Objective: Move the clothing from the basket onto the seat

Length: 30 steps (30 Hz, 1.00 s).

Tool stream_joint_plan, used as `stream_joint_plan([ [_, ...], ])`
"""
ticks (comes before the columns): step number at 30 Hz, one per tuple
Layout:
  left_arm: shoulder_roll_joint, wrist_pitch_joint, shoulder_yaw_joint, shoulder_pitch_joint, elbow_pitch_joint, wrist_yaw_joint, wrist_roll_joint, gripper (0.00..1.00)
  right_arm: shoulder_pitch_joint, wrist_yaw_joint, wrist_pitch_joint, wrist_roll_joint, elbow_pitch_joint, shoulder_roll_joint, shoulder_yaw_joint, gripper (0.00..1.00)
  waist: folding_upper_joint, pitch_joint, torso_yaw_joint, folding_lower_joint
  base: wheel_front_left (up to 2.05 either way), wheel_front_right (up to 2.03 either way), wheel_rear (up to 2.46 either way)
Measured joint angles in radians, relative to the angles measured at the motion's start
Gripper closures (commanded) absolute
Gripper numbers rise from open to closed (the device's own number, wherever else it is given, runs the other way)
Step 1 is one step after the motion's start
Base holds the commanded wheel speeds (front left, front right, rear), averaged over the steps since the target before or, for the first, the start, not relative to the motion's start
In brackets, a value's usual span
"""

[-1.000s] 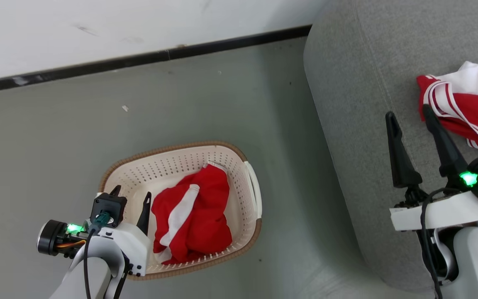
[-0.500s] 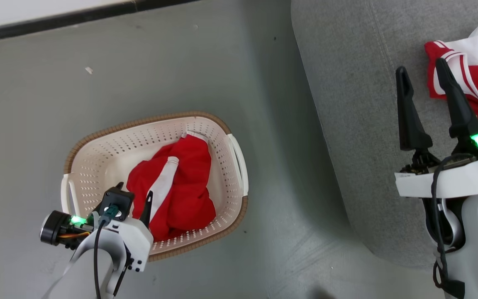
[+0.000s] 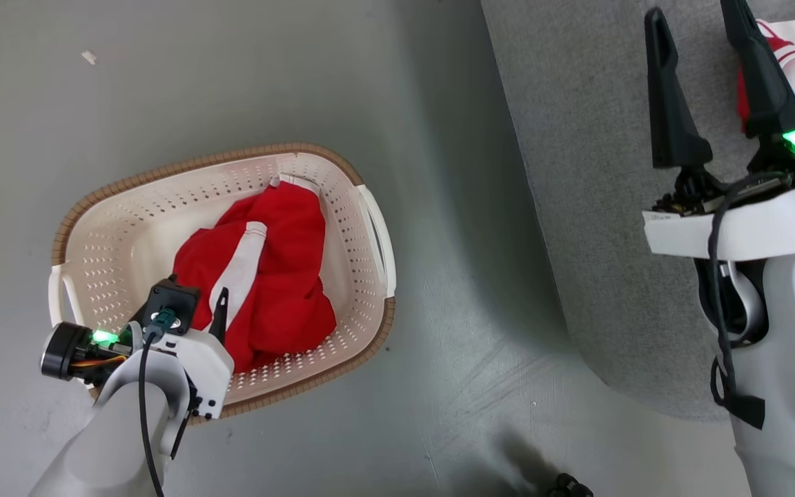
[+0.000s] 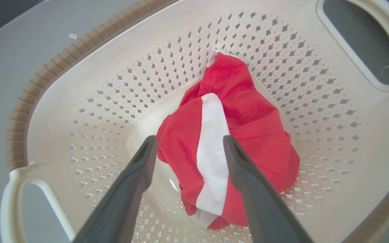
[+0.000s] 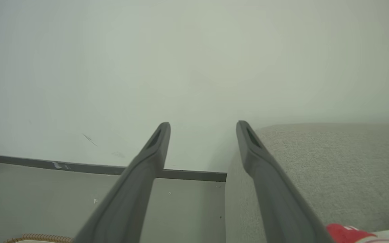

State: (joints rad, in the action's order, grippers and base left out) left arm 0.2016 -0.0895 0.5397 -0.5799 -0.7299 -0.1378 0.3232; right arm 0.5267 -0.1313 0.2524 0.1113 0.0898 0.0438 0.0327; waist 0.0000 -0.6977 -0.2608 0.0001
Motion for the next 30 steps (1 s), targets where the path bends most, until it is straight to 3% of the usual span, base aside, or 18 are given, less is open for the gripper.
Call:
stream_joint_plan([
  [30,0.022,0.022,0.003,-0.117,-0.155,0.045,0.000,0.00,0.176,0.000,0.003,0.046,-0.042,0.000,0.013,0.00,0.0000,-0.173,-0.058,-0.0001,0.00,0.00,0.00],
])
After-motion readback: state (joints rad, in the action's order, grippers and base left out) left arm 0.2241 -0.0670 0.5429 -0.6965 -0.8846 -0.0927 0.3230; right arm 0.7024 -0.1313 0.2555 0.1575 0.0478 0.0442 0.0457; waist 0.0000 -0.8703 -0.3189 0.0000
